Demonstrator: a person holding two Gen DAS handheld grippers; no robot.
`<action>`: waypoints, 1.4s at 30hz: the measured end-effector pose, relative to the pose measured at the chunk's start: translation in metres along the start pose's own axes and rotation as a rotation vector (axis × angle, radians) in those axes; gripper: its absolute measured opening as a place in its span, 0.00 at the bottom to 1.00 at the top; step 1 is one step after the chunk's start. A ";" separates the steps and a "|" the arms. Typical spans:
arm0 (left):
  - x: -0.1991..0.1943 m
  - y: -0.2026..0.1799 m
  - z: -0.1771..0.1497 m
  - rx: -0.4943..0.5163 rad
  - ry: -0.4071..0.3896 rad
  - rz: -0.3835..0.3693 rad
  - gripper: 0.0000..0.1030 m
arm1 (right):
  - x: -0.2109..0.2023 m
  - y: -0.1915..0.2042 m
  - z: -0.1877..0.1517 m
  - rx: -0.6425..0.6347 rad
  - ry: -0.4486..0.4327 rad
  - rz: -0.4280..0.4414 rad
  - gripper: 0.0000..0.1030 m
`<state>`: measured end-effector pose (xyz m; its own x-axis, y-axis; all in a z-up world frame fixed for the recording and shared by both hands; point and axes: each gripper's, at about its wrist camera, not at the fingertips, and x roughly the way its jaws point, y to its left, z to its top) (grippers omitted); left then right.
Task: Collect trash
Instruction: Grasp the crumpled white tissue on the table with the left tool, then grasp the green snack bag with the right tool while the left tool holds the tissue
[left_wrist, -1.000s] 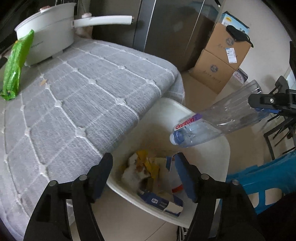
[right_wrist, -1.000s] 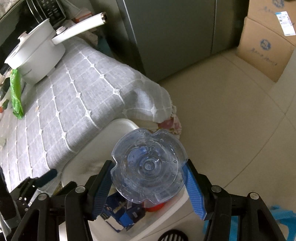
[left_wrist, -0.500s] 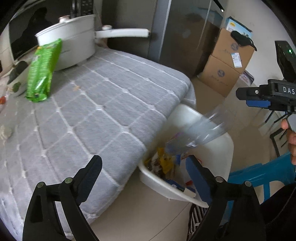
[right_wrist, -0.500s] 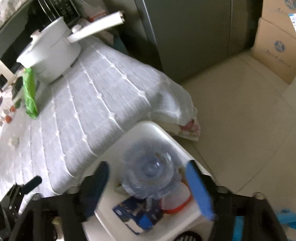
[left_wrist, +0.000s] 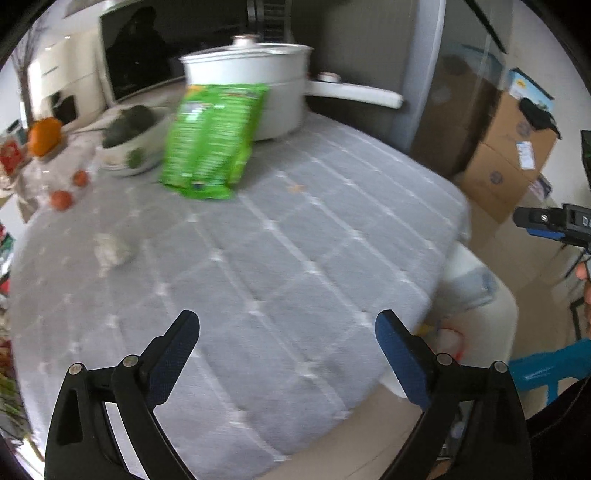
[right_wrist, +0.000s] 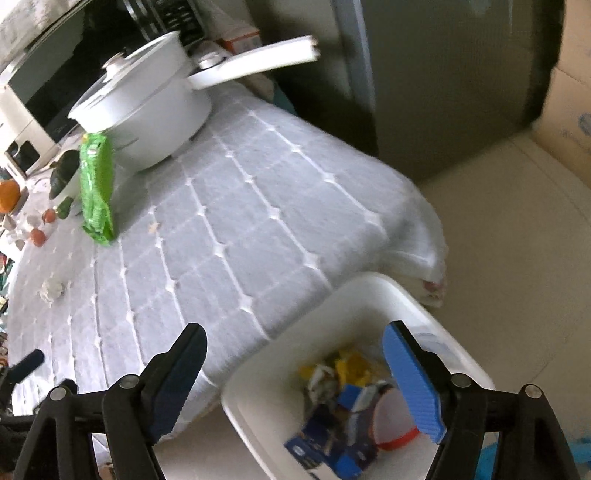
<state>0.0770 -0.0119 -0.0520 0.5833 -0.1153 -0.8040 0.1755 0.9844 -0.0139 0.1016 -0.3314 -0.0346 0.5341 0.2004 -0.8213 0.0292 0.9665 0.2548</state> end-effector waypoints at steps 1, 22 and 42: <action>-0.001 0.008 0.001 -0.001 -0.002 0.018 0.95 | 0.003 0.007 0.001 -0.010 0.002 0.001 0.82; 0.072 0.142 0.031 -0.146 0.070 0.253 0.96 | 0.091 0.111 0.016 -0.195 0.080 -0.065 0.84; 0.107 0.171 0.042 -0.326 0.067 0.136 0.25 | 0.129 0.136 0.018 -0.240 0.115 -0.096 0.84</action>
<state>0.2027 0.1385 -0.1150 0.5291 0.0177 -0.8484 -0.1687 0.9820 -0.0847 0.1897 -0.1768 -0.0972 0.4391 0.1101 -0.8917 -0.1333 0.9895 0.0565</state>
